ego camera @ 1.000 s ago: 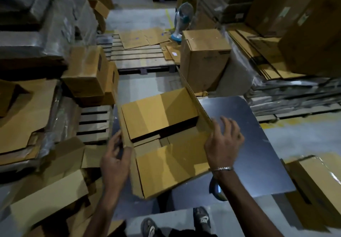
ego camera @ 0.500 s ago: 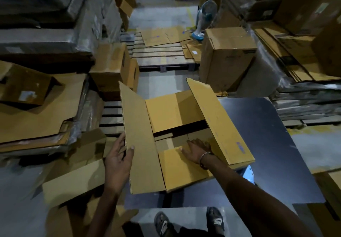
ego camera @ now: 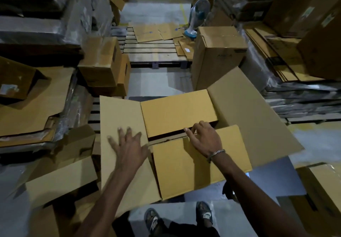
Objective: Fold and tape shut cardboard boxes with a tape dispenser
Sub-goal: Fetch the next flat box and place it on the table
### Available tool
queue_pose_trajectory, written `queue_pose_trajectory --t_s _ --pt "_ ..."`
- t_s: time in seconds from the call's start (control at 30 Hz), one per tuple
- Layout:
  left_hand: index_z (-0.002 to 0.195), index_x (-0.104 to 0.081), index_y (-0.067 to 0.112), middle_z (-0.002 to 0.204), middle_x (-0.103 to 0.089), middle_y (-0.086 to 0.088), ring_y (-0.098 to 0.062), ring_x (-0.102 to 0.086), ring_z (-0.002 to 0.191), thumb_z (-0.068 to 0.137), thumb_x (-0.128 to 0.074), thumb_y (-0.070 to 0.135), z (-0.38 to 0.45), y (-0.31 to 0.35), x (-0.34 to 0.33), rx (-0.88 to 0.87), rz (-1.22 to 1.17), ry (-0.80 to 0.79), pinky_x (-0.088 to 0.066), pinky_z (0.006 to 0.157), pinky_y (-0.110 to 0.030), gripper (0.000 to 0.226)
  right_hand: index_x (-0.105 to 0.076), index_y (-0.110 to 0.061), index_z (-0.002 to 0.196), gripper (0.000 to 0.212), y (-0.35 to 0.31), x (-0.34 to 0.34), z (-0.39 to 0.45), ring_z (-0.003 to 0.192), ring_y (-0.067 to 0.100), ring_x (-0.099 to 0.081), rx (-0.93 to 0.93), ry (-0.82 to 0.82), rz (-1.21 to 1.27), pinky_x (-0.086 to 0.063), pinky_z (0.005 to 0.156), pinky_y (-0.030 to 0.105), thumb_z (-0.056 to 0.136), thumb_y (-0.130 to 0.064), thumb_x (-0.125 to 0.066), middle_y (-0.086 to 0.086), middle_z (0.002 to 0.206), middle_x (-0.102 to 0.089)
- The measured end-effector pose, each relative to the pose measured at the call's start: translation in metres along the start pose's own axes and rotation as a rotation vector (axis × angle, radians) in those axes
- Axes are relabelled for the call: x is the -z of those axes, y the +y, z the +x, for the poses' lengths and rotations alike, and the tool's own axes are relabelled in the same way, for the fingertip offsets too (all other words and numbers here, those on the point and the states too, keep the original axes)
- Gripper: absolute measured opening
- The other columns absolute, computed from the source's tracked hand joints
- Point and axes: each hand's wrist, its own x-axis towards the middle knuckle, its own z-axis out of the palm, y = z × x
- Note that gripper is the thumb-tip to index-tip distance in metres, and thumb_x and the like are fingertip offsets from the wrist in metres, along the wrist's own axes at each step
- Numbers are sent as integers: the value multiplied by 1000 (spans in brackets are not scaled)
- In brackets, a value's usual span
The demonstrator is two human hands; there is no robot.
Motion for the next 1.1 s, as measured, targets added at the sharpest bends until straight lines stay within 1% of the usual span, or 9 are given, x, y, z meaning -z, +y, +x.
queue_pose_trajectory --t_s 0.1,0.27,0.43,0.53,0.67,0.83,0.93,1.0,1.1 --pt "151 -54 27 164 -42 -17 -36 -20 159 97 -70 29 26 23 -23 -167 -9 -35 -7 125 -66 57 -70 -26 93 56 20 6 4 93 12 -48 7 -157 -41 -47 82 36 89 -79 -50 -8 96 -48" --pt "165 -29 28 172 -25 -17 -32 -17 161 93 -55 75 80 32 -38 -211 99 -46 -13 126 -56 90 -51 -34 97 53 31 16 -1 108 12 -42 61 -140 -31 -35 95 39 81 -85 -52 -12 108 -47" --pt "169 -8 26 175 -3 -17 -34 -1 163 92 -65 66 103 47 -36 -302 289 -11 -11 129 -56 103 -50 -32 123 63 34 17 -8 137 19 -40 2 -306 -17 -27 113 49 82 -80 -56 -9 128 -56" --pt "168 -10 29 175 -9 -14 -35 -8 162 91 -66 64 113 52 -32 -367 356 -7 -13 127 -58 101 -25 -35 159 100 40 3 -20 158 22 -11 -13 -494 -127 -11 122 58 79 -93 -40 -3 166 -32" --pt "165 -29 26 169 -33 -11 -35 -32 155 98 -59 46 106 53 -24 -419 181 14 -32 122 -55 76 -11 -37 164 107 48 -10 -35 160 23 7 -115 -643 -158 1 124 61 78 -99 -20 -2 174 -9" --pt "140 -63 19 144 -63 -5 -29 -63 126 94 -68 14 114 47 12 -309 -402 303 -57 99 -47 47 -10 -37 165 102 44 -22 -41 160 24 8 -171 -626 -172 0 124 61 81 -96 -11 0 174 -4" --pt "133 -61 27 133 -64 4 -26 -66 111 96 -70 29 124 61 38 -122 -547 380 -58 87 -44 38 -10 -37 165 100 39 -28 -41 160 24 8 -143 -670 -182 0 124 61 83 -95 -12 0 174 -4" --pt "135 -54 34 135 -60 7 -26 -65 111 96 -69 45 127 68 51 20 -549 419 -59 84 -46 43 -10 -37 165 100 35 -34 -37 160 23 8 -125 -683 -189 0 123 62 83 -95 -11 -1 174 -6" --pt "146 -47 28 144 -53 0 -29 -59 122 96 -69 42 125 78 63 38 -465 367 -54 90 -45 56 -8 -37 165 102 30 -42 -28 160 24 8 -117 -707 -192 1 122 62 82 -96 -11 -1 174 -6"
